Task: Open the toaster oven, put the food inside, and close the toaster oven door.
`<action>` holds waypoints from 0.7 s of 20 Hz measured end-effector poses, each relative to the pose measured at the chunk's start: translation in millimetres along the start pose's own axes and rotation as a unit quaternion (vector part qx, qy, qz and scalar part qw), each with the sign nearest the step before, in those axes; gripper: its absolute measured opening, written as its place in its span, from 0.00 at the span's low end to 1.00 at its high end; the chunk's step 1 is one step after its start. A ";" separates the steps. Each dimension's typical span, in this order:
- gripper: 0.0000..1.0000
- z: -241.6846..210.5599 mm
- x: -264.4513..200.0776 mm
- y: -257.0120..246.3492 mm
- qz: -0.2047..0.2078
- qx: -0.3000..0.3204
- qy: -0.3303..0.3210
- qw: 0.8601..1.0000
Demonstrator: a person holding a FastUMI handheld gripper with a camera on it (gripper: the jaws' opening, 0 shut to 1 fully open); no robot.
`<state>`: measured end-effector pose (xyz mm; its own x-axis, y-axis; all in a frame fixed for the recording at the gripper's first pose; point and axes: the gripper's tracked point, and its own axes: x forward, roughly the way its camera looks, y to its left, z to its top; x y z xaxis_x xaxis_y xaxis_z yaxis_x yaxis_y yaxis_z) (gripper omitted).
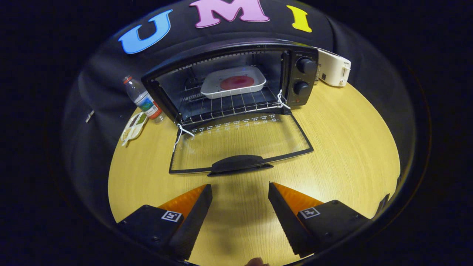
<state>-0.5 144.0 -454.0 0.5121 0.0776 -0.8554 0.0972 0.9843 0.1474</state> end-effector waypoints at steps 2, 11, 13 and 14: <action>0.99 -4.2 9.9 -3.0 -0.007 -0.012 0.010 1.000; 0.99 -4.0 48.5 0.4 -0.031 -0.051 0.029 0.998; 0.99 -4.8 54.6 1.2 -0.037 -0.051 0.032 0.997; 0.99 -4.8 56.8 2.4 -0.038 -0.048 0.032 0.998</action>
<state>24.8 151.5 -504.6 0.4499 0.0087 -0.8930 0.0509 0.9981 0.0354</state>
